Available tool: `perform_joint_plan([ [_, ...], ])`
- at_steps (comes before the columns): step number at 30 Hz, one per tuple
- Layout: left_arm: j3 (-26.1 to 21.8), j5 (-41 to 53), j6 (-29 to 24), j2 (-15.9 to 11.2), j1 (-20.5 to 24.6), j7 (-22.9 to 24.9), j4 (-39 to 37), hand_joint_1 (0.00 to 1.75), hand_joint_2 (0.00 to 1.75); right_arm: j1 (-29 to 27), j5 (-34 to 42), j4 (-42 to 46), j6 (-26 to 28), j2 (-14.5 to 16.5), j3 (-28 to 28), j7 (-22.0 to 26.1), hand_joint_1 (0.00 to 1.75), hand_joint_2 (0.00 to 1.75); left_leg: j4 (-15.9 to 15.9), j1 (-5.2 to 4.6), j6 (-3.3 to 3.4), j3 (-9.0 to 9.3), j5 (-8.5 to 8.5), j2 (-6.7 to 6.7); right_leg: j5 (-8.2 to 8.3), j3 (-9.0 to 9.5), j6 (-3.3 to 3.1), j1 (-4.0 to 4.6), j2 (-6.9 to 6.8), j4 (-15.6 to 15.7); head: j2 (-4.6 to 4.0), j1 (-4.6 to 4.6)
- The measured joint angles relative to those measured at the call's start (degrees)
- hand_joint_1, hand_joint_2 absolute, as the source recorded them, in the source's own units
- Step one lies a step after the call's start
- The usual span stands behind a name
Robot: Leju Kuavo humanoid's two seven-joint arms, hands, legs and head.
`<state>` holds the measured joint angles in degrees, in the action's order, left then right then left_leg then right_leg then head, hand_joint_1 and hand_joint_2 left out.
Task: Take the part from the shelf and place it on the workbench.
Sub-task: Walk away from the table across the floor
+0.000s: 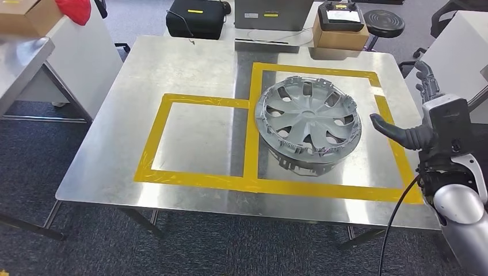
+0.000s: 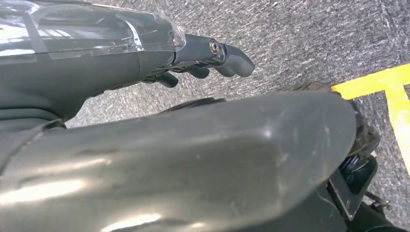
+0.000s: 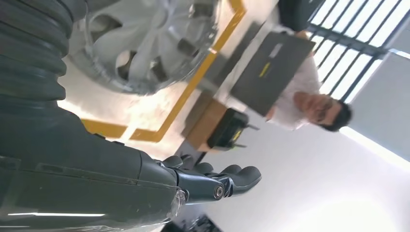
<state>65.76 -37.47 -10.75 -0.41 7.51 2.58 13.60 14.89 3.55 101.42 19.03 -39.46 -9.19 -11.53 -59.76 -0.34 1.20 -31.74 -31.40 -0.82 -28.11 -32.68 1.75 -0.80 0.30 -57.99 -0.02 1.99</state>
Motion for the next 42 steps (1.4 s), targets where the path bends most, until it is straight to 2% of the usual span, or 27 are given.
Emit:
perform_joint_plan([
  [3,-0.2,-0.2,-0.1,-0.1,0.0,0.0,0.0,0.0,0.0,-1.2,0.4,3.2,0.9,1.3,-0.9,1.4,0.0,1.75,0.2,-0.2,0.58,0.02,0.26,0.0,0.23,0.01,0.48,-0.23,0.03,0.2,0.0,-0.05],
  [5,-0.4,-0.3,-0.1,-0.1,0.0,0.0,0.0,0.0,0.0,-1.7,0.6,5.1,1.1,1.8,-1.1,2.0,0.0,1.75,0.8,0.04,1.14,0.3,0.82,-0.01,-0.52,-0.32,0.85,-0.27,-0.02,-0.5,0.0,0.08],
  [7,-0.5,-0.4,-0.1,0.0,0.0,0.0,0.0,0.0,0.0,-2.0,0.7,6.6,1.2,2.3,-1.3,2.3,0.0,1.75,1.3,0.22,1.47,0.58,1.21,-0.09,-3.45,-2.23,1.07,-0.28,-0.09,-5.1,0.0,0.52],
  [9,-0.6,-0.4,-0.1,0.0,-0.1,0.0,0.0,0.0,0.0,-2.5,0.8,7.8,1.3,2.8,-1.8,2.5,0.0,1.75,1.3,0.16,1.52,0.62,1.28,-0.2,-6.62,-5.28,1.22,-0.29,-0.1,-12.3,0.0,0.86],
  [10,-0.6,-0.4,-0.1,0.0,-0.1,0.0,0.0,0.0,0.0,-2.7,0.8,8.2,1.2,3.1,-2.1,2.5,0.0,1.75,1.3,0.12,1.51,0.66,1.28,-0.23,-7.02,-6.21,1.23,-0.29,-0.11,-14.4,0.0,0.94],
  [11,-0.6,-0.4,-0.1,0.0,-0.1,0.0,0.0,0.0,0.0,-2.9,0.9,8.7,1.2,3.4,-2.3,2.6,0.0,1.75,1.2,0.08,1.5,0.7,1.27,-0.24,-6.3,-6.3,1.16,-0.29,-0.11,-14.6,0.0,0.98],
  [12,-0.6,-0.4,-0.1,0.0,-0.1,0.0,0.0,0.0,0.0,-3.0,0.9,9.1,1.2,3.6,-2.5,2.6,0.0,1.75,1.2,0.05,1.47,0.79,1.26,-0.2,-4.56,-5.43,1.0,-0.28,-0.11,-12.7,0.0,1.03],
  [14,-0.6,-0.4,-0.1,0.1,-0.1,0.0,0.0,0.0,0.0,-2.9,0.9,10.0,1.2,3.9,-2.7,2.7,0.0,1.75,1.2,-0.1,1.27,0.84,1.22,-0.07,-0.59,-2.28,0.43,-0.2,0.02,-5.8,0.0,1.09],
  [15,-0.6,-0.4,-0.1,0.1,-0.1,0.0,0.0,0.0,0.0,-2.9,0.9,10.3,1.2,4.1,-2.7,2.8,0.0,1.75,1.1,-0.19,1.04,0.69,1.22,0.02,0.51,-1.06,0.11,-0.1,0.06,-2.9,0.0,1.08],
  [16,-0.7,-0.4,-0.1,0.2,-0.1,0.0,0.0,0.0,0.0,-2.9,0.9,10.7,1.2,4.2,-2.8,2.8,0.0,1.75,1.1,-0.24,0.69,0.38,1.31,0.09,0.86,-0.4,-0.2,0.02,0.07,-1.1,0.0,1.05],
  [19,-0.9,-0.5,-0.1,0.2,-0.1,0.0,0.0,0.0,0.0,-2.9,1.1,11.6,1.1,4.5,-3.3,3.1,0.0,1.75,0.9,-0.16,-0.48,-0.31,1.58,0.19,0.91,-0.42,-1.01,0.12,-0.23,0.2,0.0,0.96],
  [21,-1.0,-0.5,-0.2,0.2,-0.1,0.1,0.0,0.0,0.0,-2.9,1.2,12.0,1.2,4.6,-3.5,3.3,0.0,1.75,-1.1,-0.1,-1.13,-1.05,-0.53,0.5,1.52,-0.55,-1.63,-0.12,-0.59,0.8,0.0,0.6],
  [24,-1.1,-0.5,-0.3,0.1,-0.1,0.3,0.0,0.0,0.0,-2.9,1.4,12.4,1.3,4.9,-3.8,3.5,0.0,1.75,-10.8,0.31,-1.99,-4.54,-6.77,0.92,2.28,-1.33,-2.05,-0.2,-1.03,0.9,0.0,-0.37],
  [25,-1.1,-0.5,-0.3,0.1,-0.2,0.3,0.0,0.0,0.0,-3.0,1.5,12.5,1.3,5.0,-3.8,3.6,0.0,1.75,-13.2,0.46,-2.18,-5.24,-7.76,0.93,2.53,-1.69,-1.98,-0.2,-1.12,0.8,0.0,-0.57],
  [26,-1.1,-0.4,-0.3,0.1,-0.2,0.3,0.0,0.0,0.0,-3.0,1.6,12.5,1.3,5.1,-3.9,3.6,0.0,1.75,-13.6,0.6,-2.32,-4.98,-7.61,0.91,2.81,-2.07,-1.88,-0.22,-1.18,0.7,0.0,-0.77],
  [27,-1.1,-0.4,-0.3,0.1,-0.2,0.3,0.0,0.0,0.0,-3.0,1.6,12.6,1.3,5.2,-3.9,3.6,0.0,1.75,-11.9,0.73,-2.43,-3.65,-6.48,0.88,3.07,-2.46,-1.71,-0.27,-1.22,0.6,0.0,-1.0],
  [28,-1.1,-0.4,-0.3,0.1,-0.2,0.3,0.0,0.0,0.0,-3.0,1.7,12.6,1.3,5.3,-3.9,3.6,0.0,1.75,-8.3,0.88,-2.49,-1.32,-4.72,0.84,3.33,-2.85,-1.48,-0.35,-1.24,0.4,0.0,-1.31],
  [30,-1.1,-0.4,-0.4,0.0,-0.1,0.3,0.0,0.0,0.0,-2.9,1.7,12.8,1.3,5.3,-3.9,3.6,0.0,1.75,-0.9,0.99,-2.31,2.81,-2.36,0.88,3.85,-3.43,-0.82,-0.4,-1.2,0.0,0.0,-1.86],
  [31,-1.1,-0.4,-0.4,0.0,-0.1,0.2,0.0,0.0,0.0,-2.9,1.7,12.9,1.3,5.3,-3.9,3.6,0.0,1.75,1.1,0.95,-2.06,3.78,-1.77,0.94,4.18,-3.6,-0.46,-0.38,-1.17,-0.1,0.0,-2.04],
  [34,-1.1,-0.4,-0.4,0.0,-0.1,0.2,0.0,0.0,0.0,-2.8,1.8,13.3,1.4,5.3,-3.9,3.7,0.0,1.75,1.5,0.73,-0.77,3.26,-0.59,1.0,5.32,-3.75,0.47,-0.46,-1.07,0.4,0.0,-1.96],
  [35,-1.1,-0.4,-0.4,0.0,-0.1,0.2,0.0,0.0,0.0,-2.8,1.8,13.3,1.4,5.3,-3.9,3.7,0.0,1.75,1.6,0.73,-0.29,2.85,-0.02,0.95,4.81,-3.97,0.76,-0.55,-1.0,0.2,0.0,-1.82],
  [36,-1.1,-0.4,-0.4,0.0,0.0,0.2,0.0,0.0,0.0,-2.9,1.9,13.3,1.4,5.3,-3.9,3.7,0.0,1.75,1.6,0.75,0.17,2.32,0.64,0.9,3.29,-4.39,1.04,-0.62,-0.94,-0.8,0.0,-1.67],
  [37,-1.1,-0.4,-0.4,0.0,0.0,0.2,0.0,0.0,0.0,-2.9,2.0,13.4,1.4,5.3,-3.9,3.7,0.0,1.75,1.7,0.76,0.57,1.66,1.29,0.86,0.72,-5.01,1.21,-0.65,-0.87,-3.0,0.0,-1.48],
  [39,-1.1,-0.4,-0.4,0.0,0.0,0.2,0.0,0.0,0.0,-2.9,2.2,13.4,1.5,5.2,-3.9,3.7,0.0,1.75,1.6,0.49,1.06,0.17,2.45,0.84,-5.26,-6.17,1.33,-0.63,-0.81,-9.8,0.0,-0.98],
  [40,-1.2,-0.4,-0.4,0.0,-0.1,0.2,0.0,0.0,0.0,-2.9,2.3,13.4,1.5,5.3,-3.9,3.7,0.0,1.75,1.6,0.29,1.21,-0.63,3.03,0.83,-7.04,-6.37,1.27,-0.61,-0.8,-12.9,0.0,-0.77],
  [41,-1.2,-0.4,-0.4,0.0,-0.1,0.2,0.0,0.0,0.0,-2.9,2.4,13.4,1.5,5.3,-3.9,3.7,0.0,1.75,1.6,0.06,1.28,-1.45,3.63,0.83,-7.46,-5.93,1.09,-0.55,-0.79,-14.6,0.0,-0.5],
  [42,-1.2,-0.4,-0.5,0.0,-0.1,0.2,0.0,0.0,0.0,-2.9,2.4,13.4,1.6,5.3,-3.9,3.7,0.0,1.75,1.6,-0.17,1.34,-2.22,4.2,0.82,-6.71,-4.73,0.77,-0.42,-0.76,-14.5,0.0,-0.22],
])
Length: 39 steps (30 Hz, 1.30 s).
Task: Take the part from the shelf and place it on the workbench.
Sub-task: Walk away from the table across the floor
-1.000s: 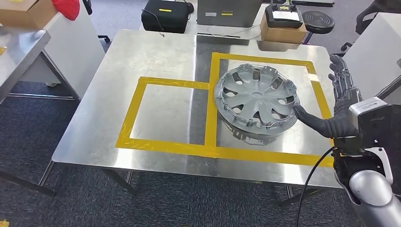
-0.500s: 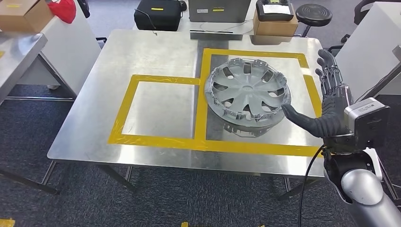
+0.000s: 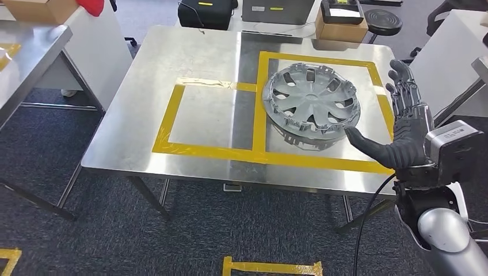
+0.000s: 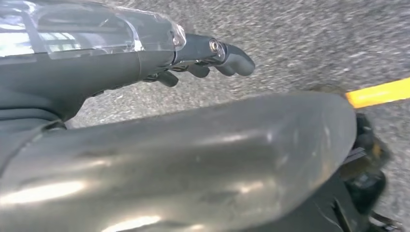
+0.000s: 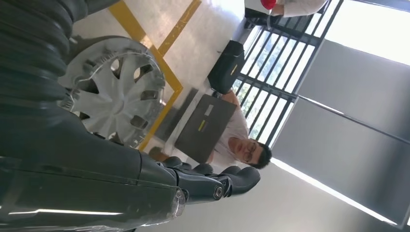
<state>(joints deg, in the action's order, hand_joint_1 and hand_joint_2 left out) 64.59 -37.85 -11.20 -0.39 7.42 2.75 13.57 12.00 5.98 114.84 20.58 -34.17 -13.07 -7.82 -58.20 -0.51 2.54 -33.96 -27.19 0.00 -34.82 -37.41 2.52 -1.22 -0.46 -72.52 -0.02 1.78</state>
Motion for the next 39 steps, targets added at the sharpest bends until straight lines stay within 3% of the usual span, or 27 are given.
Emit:
perform_joint_plan([
  [1,0.0,0.0,0.0,0.0,0.0,0.0,0.0,0.0,0.0,0.0,0.0,0.0,0.0,0.0,0.0,0.0,0.0,1.75,0.0,-0.23,0.02,-0.65,0.53,0.0,1.47,2.02,-0.48,0.25,0.05,2.0,0.0,0.25],
  [3,0.0,0.0,0.0,0.1,0.0,0.0,0.0,0.0,0.0,0.1,0.0,0.1,0.1,-0.1,0.1,0.0,0.0,1.75,0.0,-0.58,-0.05,-1.58,1.45,-0.02,3.53,7.56,-1.92,1.08,0.24,9.7,0.0,0.54],
  [5,0.0,0.0,0.0,0.2,0.1,0.0,0.0,0.0,0.0,0.3,0.0,0.4,0.1,-0.2,0.2,0.0,0.0,1.75,0.0,-0.7,-0.43,-2.17,2.44,-0.15,3.55,11.22,-2.82,1.73,0.35,15.9,0.0,0.44],
  [6,0.0,0.0,-0.1,0.2,0.1,0.0,0.0,0.0,0.0,0.3,0.0,0.5,0.2,-0.3,0.2,0.0,0.0,1.75,0.1,-0.7,-0.72,-2.4,2.96,-0.23,3.46,11.73,-2.97,1.9,0.32,17.1,0.0,0.46],
  [8,-0.1,0.0,-0.1,0.2,0.0,0.0,0.0,0.0,0.0,0.2,0.1,0.6,0.3,-0.3,0.2,0.0,0.0,1.75,0.0,-0.66,-1.36,-2.85,3.22,-0.29,4.44,11.22,-3.08,1.81,0.12,17.9,0.0,0.55],
  [9,-0.1,0.0,-0.1,0.1,-0.1,0.1,0.0,0.0,0.0,0.2,0.1,0.6,0.3,-0.3,0.2,0.0,0.0,1.75,-0.9,-0.63,-1.69,-3.31,1.98,-0.23,5.15,10.77,-3.24,1.65,-0.04,18.2,0.0,0.53],
  [12,-0.2,0.1,-0.1,0.0,-0.1,0.2,0.0,0.0,0.0,0.0,0.3,0.6,0.6,-0.1,0.1,0.0,0.0,1.75,-9.2,0.05,-2.77,-5.66,-6.16,0.02,7.16,8.52,-3.55,1.27,-0.35,18.2,0.0,-0.17],
  [13,-0.2,0.1,-0.1,0.0,-0.1,0.2,0.0,0.0,0.0,-0.1,0.4,0.6,0.6,-0.1,0.1,0.0,0.0,1.75,-12.6,0.35,-3.11,-6.23,-7.92,0.06,7.75,7.55,-3.46,1.22,-0.4,18.0,0.0,-0.37],
  [14,-0.2,0.1,-0.1,-0.1,-0.1,0.2,0.0,0.0,0.0,-0.2,0.5,0.6,0.7,0.0,0.1,0.0,0.0,1.75,-15.0,0.63,-3.41,-6.24,-8.21,0.06,8.33,6.53,-3.29,1.16,-0.46,17.7,0.0,-0.52],
  [15,-0.3,0.1,-0.1,-0.1,-0.1,0.2,0.0,0.0,0.0,-0.3,0.5,0.6,0.7,0.0,0.1,0.0,0.0,1.75,-15.9,0.88,-3.7,-5.55,-7.22,0.05,8.88,5.46,-3.07,1.05,-0.51,17.4,0.0,-0.68],
  [17,-0.3,0.1,-0.1,-0.2,0.0,0.2,0.0,0.0,0.0,-0.5,0.6,0.5,0.8,0.0,0.1,0.0,0.0,1.75,-12.4,1.36,-4.23,-1.46,-4.0,-0.03,9.75,3.31,-2.48,0.75,-0.57,16.3,0.0,-1.06],
  [18,-0.3,0.2,-0.1,-0.2,0.0,0.2,0.0,0.0,0.0,-0.5,0.6,0.5,0.9,0.0,0.2,0.0,0.0,1.75,-8.7,1.5,-4.51,1.48,-3.73,-0.04,10.04,2.35,-2.17,0.69,-0.56,15.6,0.0,-1.35],
  [20,-0.3,0.2,-0.1,-0.2,0.2,0.2,0.0,0.0,0.0,-0.7,0.6,0.6,1.2,-0.1,0.4,0.0,0.0,1.75,-2.4,1.55,-4.21,5.67,-5.25,0.08,10.66,1.18,-1.46,0.65,-0.57,14.5,0.0,-1.67],
  [21,-0.3,0.2,-0.1,-0.2,0.2,0.2,0.0,0.0,0.0,-0.8,0.6,0.6,1.4,-0.2,0.5,0.0,0.0,1.75,-0.9,1.38,-3.75,6.34,-6.01,0.19,11.1,0.93,-1.13,0.64,-0.57,14.3,0.0,-1.71],
  [23,-0.3,0.2,-0.1,-0.2,0.1,0.2,0.0,0.0,0.0,-1.3,0.6,0.4,1.8,-0.3,0.6,-0.1,0.0,1.75,-0.6,1.24,-2.5,5.63,-5.43,0.25,11.64,0.64,-0.45,0.42,-0.54,14.4,0.0,-1.55],
  [24,-0.3,0.2,-0.1,-0.3,0.1,0.2,0.0,0.0,0.0,-1.7,0.6,0.3,2.0,-0.3,0.8,-0.1,0.0,1.75,-0.6,1.21,-1.95,5.08,-4.81,0.24,10.63,0.33,-0.14,0.3,-0.44,13.9,0.0,-1.5],
  [25,-0.3,0.2,-0.1,-0.3,0.1,0.2,0.0,0.0,0.0,-2.1,0.6,0.2,2.3,-0.4,1.1,-0.2,0.0,1.75,-0.5,1.21,-1.45,4.38,-4.09,0.21,8.47,-0.16,0.15,0.22,-0.32,12.4,0.0,-1.4],
  [27,-0.3,0.2,-0.1,-0.3,0.1,0.2,0.0,0.0,0.0,-3.0,1.0,-0.2,3.4,-0.4,1.9,0.0,0.0,1.75,-0.6,0.99,-0.81,2.65,-2.59,0.33,2.22,-1.33,0.49,0.17,-0.13,6.3,0.0,-1.08],
  [28,-0.3,0.2,-0.1,-0.3,0.1,0.3,0.0,0.0,0.0,-3.5,1.4,-0.4,4.0,-0.4,2.4,0.3,0.0,1.75,-0.6,0.82,-0.62,1.71,-1.83,0.43,-0.06,-1.73,0.49,0.18,-0.09,2.6,0.0,-0.91],
  [29,-0.3,0.2,-0.1,-0.3,0.1,0.3,0.0,0.0,0.0,-4.2,1.9,-0.6,4.7,-0.4,3.0,0.7,0.0,1.75,-0.7,0.61,-0.51,0.73,-1.07,0.54,-1.01,-1.73,0.39,0.2,-0.07,-0.2,0.0,-0.69],
  [30,-0.3,0.2,-0.1,-0.3,0.0,0.3,0.0,0.0,0.0,-4.9,2.4,-0.9,5.3,-0.4,3.6,1.2,0.0,1.75,-0.7,0.36,-0.43,-0.24,-0.34,0.64,-0.55,-1.11,0.14,0.26,-0.03,-1.5,0.0,-0.44],
  [31,-0.3,0.2,-0.1,-0.3,0.0,0.4,0.0,0.0,0.0,-5.5,2.8,-1.1,5.8,-0.4,4.2,1.7,0.0,1.75,-0.7,0.1,-0.38,-1.14,0.37,0.71,0.9,0.38,-0.3,0.39,0.0,-0.8,0.0,-0.13],
  [33,-0.3,0.2,-0.1,-0.3,0.0,0.5,0.0,0.0,0.0,-6.3,3.4,-1.5,6.4,-0.5,5.6,2.4,0.0,1.75,-0.7,-0.35,-0.39,-2.52,1.65,0.78,3.39,5.77,-1.72,1.13,0.07,5.8,0.0,0.35],
  [35,-0.3,0.2,0.0,-0.1,0.0,0.5,0.0,0.0,0.0,-6.6,3.6,-1.9,6.7,-0.6,7.1,2.9,0.0,1.75,-0.7,-0.58,-0.64,-3.24,2.79,0.73,3.0,11.15,-2.95,1.93,0.02,14.0,0.0,0.4],
  [37,-0.3,0.1,0.0,0.0,0.0,0.5,0.0,0.0,0.0,-7.1,3.6,-2.2,7.3,-0.7,8.3,3.0,0.0,1.75,-0.5,-0.47,-1.17,-3.63,3.92,0.61,2.5,12.8,-3.35,2.33,-0.03,17.6,0.0,0.45],
  [39,-0.3,0.1,0.0,0.0,-0.1,0.5,0.0,0.0,0.0,-7.9,3.8,-2.6,8.5,-0.6,9.3,3.0,0.0,1.75,-0.7,-0.26,-1.81,-4.04,3.62,0.43,3.74,12.25,-3.52,2.22,-0.2,18.3,0.0,0.61],
])
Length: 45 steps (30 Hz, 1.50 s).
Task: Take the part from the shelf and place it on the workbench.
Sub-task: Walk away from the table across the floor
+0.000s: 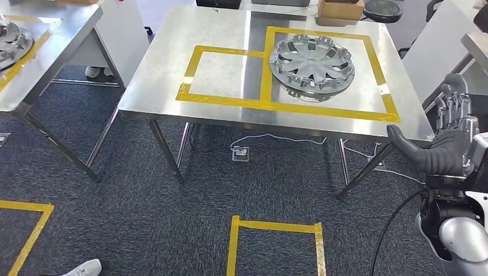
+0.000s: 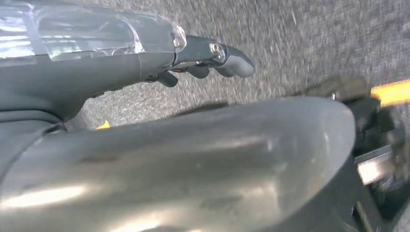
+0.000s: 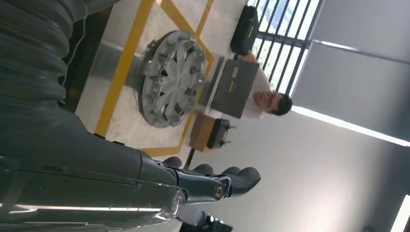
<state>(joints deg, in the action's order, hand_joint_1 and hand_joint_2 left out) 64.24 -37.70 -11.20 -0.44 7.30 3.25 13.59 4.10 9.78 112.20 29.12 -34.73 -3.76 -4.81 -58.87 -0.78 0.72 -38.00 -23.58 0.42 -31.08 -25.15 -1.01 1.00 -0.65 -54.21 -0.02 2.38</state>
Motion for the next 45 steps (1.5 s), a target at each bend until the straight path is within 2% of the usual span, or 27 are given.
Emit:
perform_joint_plan([
  [2,0.0,0.0,0.0,0.0,-0.1,0.0,0.0,0.0,0.0,-1.0,0.8,-0.8,1.3,0.3,1.2,0.2,0.0,1.75,-3.2,0.2,-0.68,-1.07,-4.16,-0.19,1.47,-1.05,-0.3,-0.33,-0.19,0.5,0.0,-0.31],
  [4,0.0,0.1,0.0,0.0,-0.1,0.0,0.0,0.0,0.0,-2.3,2.7,-2.0,2.0,0.6,2.8,0.9,0.0,1.75,-10.1,0.59,-1.4,-2.74,-9.59,-0.26,2.7,-2.69,-0.41,-0.45,-0.23,0.4,0.0,-0.8],
  [5,0.0,0.1,0.0,-0.1,-0.1,0.1,0.0,0.0,0.0,-3.0,4.1,-2.7,2.2,0.9,3.6,1.6,0.0,1.75,-13.3,0.8,-1.72,-3.22,-10.73,-0.29,3.33,-3.6,-0.29,-0.55,-0.24,0.2,0.0,-0.96],
  [7,0.0,0.1,0.0,-0.1,-0.1,0.2,0.0,0.0,0.0,-4.3,7.1,-4.4,2.5,1.5,5.4,3.1,0.0,1.75,-15.3,1.16,-2.27,-2.01,-9.03,-0.38,4.38,-5.43,0.16,-0.83,-0.24,-0.3,0.0,-1.23],
  [9,0.0,0.2,0.0,-0.1,0.0,0.3,0.0,0.0,0.0,-5.5,9.3,-6.3,2.8,2.2,7.4,4.4,0.0,1.75,-9.8,1.53,-2.71,2.87,-6.56,-0.44,4.93,-7.17,0.74,-1.14,-0.24,-1.5,0.0,-1.6],
  [11,0.0,0.2,0.0,-0.1,0.0,0.4,0.0,0.0,0.0,-6.5,10.4,-8.3,3.3,2.7,9.5,5.2,0.0,1.75,-2.9,1.63,-2.54,7.7,-7.3,-0.23,5.16,-8.54,1.41,-1.24,-0.22,-2.9,0.0,-2.07],
  [12,0.0,0.2,0.0,-0.1,0.1,0.5,0.0,0.0,0.0,-6.9,10.8,-9.2,3.5,3.0,10.6,5.4,0.0,1.75,-0.9,1.58,-2.16,8.77,-8.21,-0.08,5.32,-9.0,1.77,-1.21,-0.2,-3.4,0.0,-2.22],
  [15,0.0,0.2,0.0,-0.1,0.0,0.7,0.0,0.0,0.0,-8.2,12.1,-12.5,3.9,3.8,13.1,6.4,0.0,1.75,0.0,1.55,-0.42,8.35,-8.21,0.09,5.51,-9.75,2.85,-1.36,-0.08,-3.9,0.0,-2.14],
  [17,0.0,0.2,0.0,0.0,-0.1,0.8,0.0,0.0,0.0,-8.9,12.8,-14.7,3.9,4.4,14.6,7.1,0.0,1.75,0.2,1.68,0.48,7.51,-7.28,0.07,2.57,-11.06,3.55,-1.52,0.07,-7.2,0.0,-1.78],
  [19,0.0,0.2,0.0,0.0,-0.1,0.8,0.0,0.0,0.0,-9.4,13.2,-16.6,3.9,5.0,15.8,7.4,0.0,0.87,0.1,1.53,0.86,6.48,-6.42,0.11,-2.2,-13.14,4.07,-1.57,0.14,-14.3,0.01,-1.24],
  [20,0.0,0.2,0.0,0.0,-0.1,0.8,0.0,0.0,0.0,-9.6,13.5,-17.5,4.0,5.3,16.2,7.4,0.0,0.44,0.1,1.41,0.93,5.95,-6.02,0.18,-3.83,-13.78,4.16,-1.58,0.14,-17.3,0.01,-1.02],
  [21,0.0,0.2,0.0,0.0,-0.1,0.8,0.0,0.0,0.0,-9.8,13.8,-18.5,4.0,5.6,16.6,7.4,0.0,0.0,0.1,1.28,0.95,5.48,-5.65,0.26,-4.38,-13.62,4.11,-1.57,0.14,-18.7,0.01,-0.78],
  [22,0.0,0.2,0.0,0.0,-0.1,0.8,0.0,0.0,0.0,-10.0,14.1,-19.5,4.0,5.9,17.0,7.5,0.0,0.0,0.1,1.14,0.93,5.09,-5.33,0.37,-3.84,-12.44,3.93,-1.55,0.14,-17.9,0.0,-0.52],
  [23,0.0,0.2,0.0,0.0,-0.1,0.9,0.0,0.0,0.0,-10.2,14.4,-20.6,4.0,6.2,17.3,7.7,0.0,0.0,0.1,1.01,0.9,4.82,-5.07,0.47,-2.42,-10.3,3.64,-1.53,0.14,-14.9,0.0,-0.26],
  [25,0.0,0.0,0.0,0.1,-0.1,0.9,0.0,0.0,0.0,-10.3,15.1,-23.0,3.4,6.8,18.0,8.6,0.0,0.0,0.1,0.74,0.69,4.52,-4.63,0.6,0.16,-5.37,2.85,-1.39,0.09,-6.6,0.0,0.03],
  [27,0.0,-0.2,-0.2,0.1,0.0,0.8,0.0,0.0,0.0,-10.2,15.9,-26.1,2.7,7.4,18.3,9.8,0.0,0.0,0.0,0.68,0.18,4.26,-4.21,0.65,0.81,-3.21,2.18,-1.09,0.12,-2.2,0.0,0.03],
  [29,0.0,-0.4,-0.4,0.2,-0.1,0.8,0.0,0.0,0.0,-10.2,16.6,-29.5,2.0,8.0,18.3,10.9,0.0,0.0,0.2,0.8,-0.51,4.13,-3.78,0.64,1.08,-3.29,1.68,-0.86,0.23,-1.7,0.0,0.05],
  [31,0.0,-0.6,-0.6,0.2,-0.1,0.9,0.0,0.0,0.0,-9.7,17.5,-33.2,0.9,9.0,18.2,12.1,0.0,0.0,-0.7,0.78,-1.09,3.7,-4.63,0.3,1.91,-3.24,1.17,-1.02,0.36,-1.1,0.0,-0.04],
  [33,0.0,-0.8,-0.7,0.2,-0.1,0.9,0.0,0.0,0.0,-8.9,18.6,-37.6,-0.4,10.3,18.0,13.7,0.0,0.0,-5.3,0.74,-1.47,1.76,-8.02,-0.15,2.68,-3.44,0.73,-1.21,0.67,-0.6,0.0,-0.49],
  [35,0.0,-0.9,-0.7,0.2,-0.1,1.1,0.0,0.0,0.0,-8.6,20.2,-42.5,-1.3,11.8,17.7,14.8,0.0,0.0,-12.2,0.74,-1.69,-1.04,-11.6,-0.3,2.99,-4.04,0.5,-1.18,1.1,-0.7,0.0,-0.9],
  [37,0.0,-1.1,-0.7,0.1,-0.1,1.3,0.0,0.0,0.0,-8.3,21.7,-47.5,-2.0,13.1,17.4,15.7,0.0,0.0,-14.4,0.71,-1.68,-1.52,-11.66,-0.25,3.15,-4.57,0.51,-1.15,1.82,-1.0,0.0,-1.09],
  [38,0.0,-1.2,-0.7,0.1,-0.1,1.4,0.0,0.0,0.0,-8.0,22.4,-49.9,-2.3,13.6,17.2,16.0,0.0,0.0,-12.2,0.71,-1.55,-0.16,-10.12,0.05,3.18,-4.74,0.54,-1.13,2.35,-1.3,0.0,-1.2],
  [39,0.0,-1.2,-0.7,0.0,-0.1,1.5,0.0,0.0,0.0,-7.7,22.9,-52.2,-2.6,14.1,17.0,16.4,0.0,0.0,-8.5,0.73,-1.31,1.96,-8.15,1.27,3.15,-4.88,0.63,-1.17,2.91,-1.6,0.0,-1.33],
  [41,0.0,-1.2,-0.7,-0.2,-0.1,1.6,0.0,0.0,0.0,-7.1,23.8,-56.2,-3.3,15.0,16.7,17.0,0.0,0.0,-1.7,1.02,-0.66,5.53,-5.86,5.29,3.06,-5.46,0.99,-1.38,4.09,-2.2,0.0,-1.44],
  [42,0.0,-1.2,-0.7,-0.2,-0.1,1.6,0.0,0.0,0.0,-6.7,24.3,-57.8,-3.6,15.4,16.5,17.3,0.0,0.0,0.0,1.06,-0.46,6.31,-5.64,6.74,3.11,-5.91,1.33,-1.61,4.78,-2.5,0.0,-1.44],
  [43,0.0,-1.3,-0.7,-0.3,-0.2,1.7,0.0,0.0,0.0,-6.4,24.7,-59.2,-3.9,15.7,16.4,17.5,0.0,0.0,0.5,1.04,-0.34,6.46,-5.85,7.05,3.25,-6.38,1.72,-1.84,5.62,-2.6,0.0,-1.44],
  [45,0.0,-1.3,-0.7,-0.4,-0.3,1.7,0.0,0.0,0.0,-6.1,25.3,-61.9,-4.3,16.2,16.0,17.9,0.0,0.0,1.0,0.99,-0.04,6.71,-5.62,5.15,3.56,-6.96,2.58,-2.07,6.89,-2.6,0.0,-1.65],
])
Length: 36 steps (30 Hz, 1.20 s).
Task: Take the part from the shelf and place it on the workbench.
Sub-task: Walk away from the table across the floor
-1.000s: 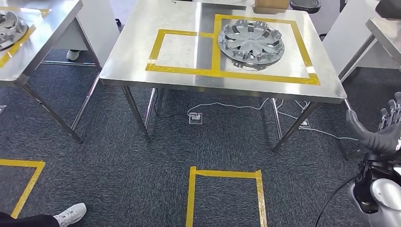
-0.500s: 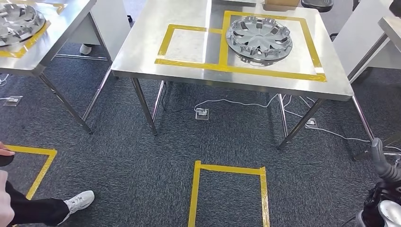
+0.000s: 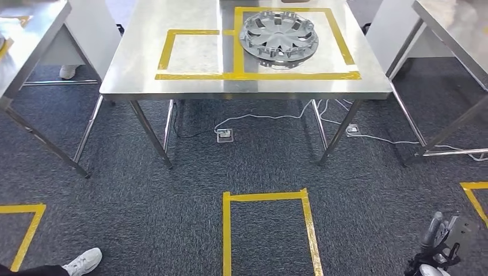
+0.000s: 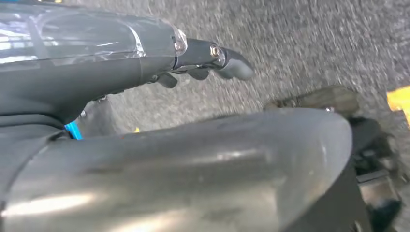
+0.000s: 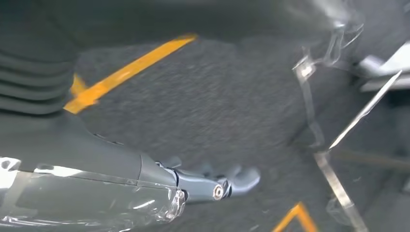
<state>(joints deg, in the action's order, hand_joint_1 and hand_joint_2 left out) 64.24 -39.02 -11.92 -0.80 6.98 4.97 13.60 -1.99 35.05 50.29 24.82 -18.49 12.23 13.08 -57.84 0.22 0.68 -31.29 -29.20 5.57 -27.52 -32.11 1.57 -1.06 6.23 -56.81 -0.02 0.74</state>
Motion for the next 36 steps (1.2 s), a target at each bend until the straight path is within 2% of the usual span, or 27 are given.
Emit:
perform_joint_plan([
  [2,0.0,0.0,-0.1,-0.1,0.0,0.0,0.0,0.0,0.0,0.5,0.7,-2.7,-0.5,0.3,-0.4,0.2,0.0,0.0,0.7,0.25,0.49,0.43,0.3,-2.22,-1.15,-0.96,0.78,0.19,-2.01,-1.6,0.0,0.3],
  [4,0.0,-0.1,-0.1,-0.2,0.0,0.0,0.0,0.0,0.0,1.3,1.5,-5.5,-1.2,0.8,-0.7,0.4,0.0,0.0,1.0,0.28,0.68,0.58,0.35,-4.47,-4.46,-3.9,1.56,0.14,-5.08,-7.6,0.0,1.12],
  [5,0.0,-0.1,-0.1,-0.2,0.0,0.0,0.0,0.0,0.0,1.6,2.1,-7.0,-1.6,1.2,-0.9,0.5,0.0,0.0,1.0,0.26,0.68,0.53,0.3,-5.57,-6.08,-5.72,1.91,-0.05,-5.69,-11.4,0.0,1.45],
  [6,0.0,-0.1,-0.1,-0.2,0.0,0.0,0.0,0.0,0.0,1.8,2.6,-8.5,-2.0,1.6,-1.0,0.7,0.0,0.0,1.0,0.26,0.64,0.48,0.23,-6.58,-6.89,-6.99,2.19,-0.27,-5.97,-14.1,0.0,1.63],
  [7,0.0,-0.1,-0.1,-0.2,0.0,0.0,0.0,0.0,0.0,1.8,3.0,-10.1,-2.4,2.1,-1.2,0.9,0.0,0.0,1.0,0.28,0.56,0.46,0.15,-7.49,-6.66,-7.31,2.37,-0.47,-6.15,-15.0,0.0,1.73],
  [8,0.0,-0.1,-0.1,-0.2,0.0,0.0,0.0,0.0,0.0,1.8,3.3,-11.6,-2.7,2.4,-1.3,1.1,0.0,0.0,1.0,0.3,0.44,0.49,0.08,-8.24,-5.31,-6.39,2.47,-0.62,-6.41,-13.5,0.0,1.83],
  [10,0.0,-0.1,-0.1,-0.2,0.1,0.0,0.0,0.0,0.0,2.0,3.6,-14.4,-3.0,3.0,-1.4,1.6,0.0,0.0,1.0,0.29,0.07,0.72,-0.14,-9.54,-1.74,-2.23,2.4,-0.6,-8.1,-5.7,0.0,2.02],
  [12,0.0,-0.1,-0.1,-0.2,0.3,0.0,0.0,0.0,0.0,2.4,3.6,-16.6,-3.1,3.4,-1.5,1.8,0.0,0.0,1.0,0.15,-0.56,0.93,-0.35,-10.57,-0.08,0.69,1.5,-0.2,-9.39,-0.1,0.0,2.09],
  [13,0.0,-0.1,-0.2,-0.2,0.3,0.0,0.0,0.0,0.0,2.6,3.6,-17.7,-3.1,3.6,-1.6,1.7,0.0,0.0,1.0,0.11,-0.91,1.06,-0.43,-11.01,-0.18,0.97,0.91,0.07,-9.44,0.6,0.0,2.03],
  [14,0.0,-0.1,-0.2,-0.2,0.4,0.0,0.0,0.0,0.0,2.8,3.5,-18.7,-3.0,3.8,-1.8,1.6,0.0,0.0,1.0,0.17,-1.27,1.22,-0.46,-11.4,-0.12,0.87,0.29,0.24,-8.84,0.6,0.0,1.92],
  [15,0.0,-0.2,-0.2,-0.2,0.4,0.0,0.0,0.0,0.0,3.0,3.4,-19.8,-2.8,4.0,-2.0,1.4,0.0,0.0,1.0,0.3,-1.7,1.35,-0.61,-11.38,-0.04,0.89,-0.2,0.24,-8.41,0.7,0.0,1.81],
  [17,0.0,-0.3,-0.3,-0.2,0.5,0.0,0.0,0.0,0.0,3.4,3.3,-21.8,-2.4,4.2,-2.4,0.8,0.0,0.0,-0.7,0.56,-2.28,0.81,-2.18,-8.58,0.27,1.04,-1.1,0.18,-7.6,1.0,0.0,1.49],
  [19,0.0,-0.4,-0.3,-0.2,0.4,0.0,0.0,0.0,0.0,4.2,3.3,-23.6,-2.2,4.9,-2.7,0.1,0.0,0.0,-7.0,0.65,-2.27,-1.97,-5.82,-5.29,0.48,1.09,-1.75,0.29,-6.66,1.2,0.0,0.93],
  [20,0.0,-0.5,-0.4,-0.2,0.3,0.1,0.0,0.0,0.0,4.6,3.4,-24.6,-2.2,5.4,-3.0,-0.2,0.0,0.0,-11.0,0.59,-2.13,-3.89,-7.58,-4.9,0.48,1.06,-1.96,0.46,-6.05,1.2,0.0,0.62],
  [21,0.0,-0.5,-0.4,-0.2,0.2,0.2,0.0,0.0,0.0,4.9,3.4,-25.5,-2.2,5.9,-3.4,-0.4,0.0,0.0,-14.1,0.52,-1.99,-5.5,-8.51,-4.95,0.45,1.06,-2.1,0.65,-5.4,1.1,0.0,0.32],
  [22,0.0,-0.5,-0.5,-0.3,0.1,0.3,0.0,0.0,0.0,5.0,3.4,-26.4,-2.3,6.5,-3.7,-0.5,0.0,0.0,-15.3,0.44,-1.83,-6.33,-8.25,-5.06,0.4,1.06,-2.2,0.81,-4.67,1.0,0.0,0.05],
  [23,0.0,-0.5,-0.5,-0.3,0.1,0.4,0.0,0.0,0.0,5.1,3.4,-27.2,-2.4,7.0,-3.9,-0.6,0.0,0.0,-14.4,0.35,-1.61,-6.2,-6.86,-5.01,0.31,1.08,-2.26,0.93,-3.92,0.8,0.0,-0.19],
  [24,0.0,-0.5,-0.6,-0.3,0.1,0.5,0.0,0.0,0.0,5.2,3.4,-27.9,-2.5,7.4,-4.1,-0.7,0.0,0.0,-11.6,0.28,-1.34,-5.11,-4.61,-4.51,0.19,1.09,-2.28,1.02,-3.15,0.6,0.0,-0.4],
  [26,0.0,-0.5,-0.6,-0.5,0.1,0.5,0.0,0.0,0.0,5.5,3.4,-29.1,-2.6,8.3,-4.5,-0.7,0.0,0.0,-4.6,0.43,-0.69,-2.18,-0.95,-1.32,-0.18,0.89,-2.06,1.11,-1.6,0.0,0.0,-0.73],
  [28,0.0,-0.5,-0.6,-0.7,0.1,0.6,0.0,0.0,0.0,5.9,3.4,-30.0,-2.6,8.9,-5.0,-0.7,0.0,0.0,-1.3,0.53,-0.45,-0.7,-0.2,0.83,-0.37,0.33,-1.48,0.93,-0.01,-0.5,0.0,-0.75],
  [29,0.0,-0.5,-0.6,-0.7,0.1,0.6,0.0,0.0,0.0,6.0,3.4,-30.4,-2.6,9.2,-5.2,-0.7,0.0,0.0,-1.0,0.49,-0.41,-0.52,-0.37,0.51,-0.32,0.06,-1.1,0.8,0.88,-0.6,0.0,-0.75],
  [30,0.0,-0.5,-0.6,-0.8,0.1,0.6,0.0,0.0,0.0,6.1,3.4,-30.7,-2.7,9.3,-5.4,-0.7,0.0,0.0,-0.8,0.46,-0.31,-0.39,-0.36,-0.43,-0.24,-0.17,-0.77,0.61,1.63,-0.6,0.0,-0.79],
  [31,0.0,-0.5,-0.6,-0.8,0.1,0.6,0.0,0.0,0.0,6.1,3.4,-31.0,-2.7,9.5,-5.5,-0.7,0.0,0.0,-0.5,0.5,-0.09,-0.2,-0.3,-1.34,-0.41,-0.41,-0.44,0.6,1.3,-0.9,0.0,-0.76],
  [33,0.0,-0.5,-0.7,-0.9,0.2,0.6,0.0,0.0,0.0,6.3,3.4,-31.6,-2.7,9.5,-5.6,-0.7,0.0,0.0,0.0,0.69,0.34,0.19,-0.24,-3.5,-2.4,-2.05,0.23,0.74,-1.69,-4.1,0.0,-0.18],
  [34,0.0,-0.5,-0.7,-1.0,0.1,0.6,0.0,0.0,0.0,6.5,3.4,-31.7,-2.7,9.6,-5.7,-0.7,0.0,0.0,0.0,0.64,0.46,0.32,-0.33,-4.66,-4.17,-3.7,0.59,0.74,-3.73,-7.4,0.0,0.23],
  [35,0.0,-0.5,-0.7,-1.0,0.1,0.6,0.0,0.0,0.0,6.7,3.4,-31.9,-2.7,9.7,-5.7,-0.7,0.0,0.0,0.0,0.59,0.51,0.38,-0.47,-5.85,-5.98,-5.65,0.93,0.61,-5.01,-11.4,0.0,0.53],
  [36,0.0,-0.5,-0.7,-1.1,0.0,0.6,0.0,0.0,0.0,6.8,3.4,-32.1,-2.8,9.8,-5.8,-0.7,0.0,0.0,0.0,0.56,0.51,0.42,-0.62,-6.94,-7.19,-7.29,1.19,0.45,-5.66,-14.7,0.0,0.65],
])
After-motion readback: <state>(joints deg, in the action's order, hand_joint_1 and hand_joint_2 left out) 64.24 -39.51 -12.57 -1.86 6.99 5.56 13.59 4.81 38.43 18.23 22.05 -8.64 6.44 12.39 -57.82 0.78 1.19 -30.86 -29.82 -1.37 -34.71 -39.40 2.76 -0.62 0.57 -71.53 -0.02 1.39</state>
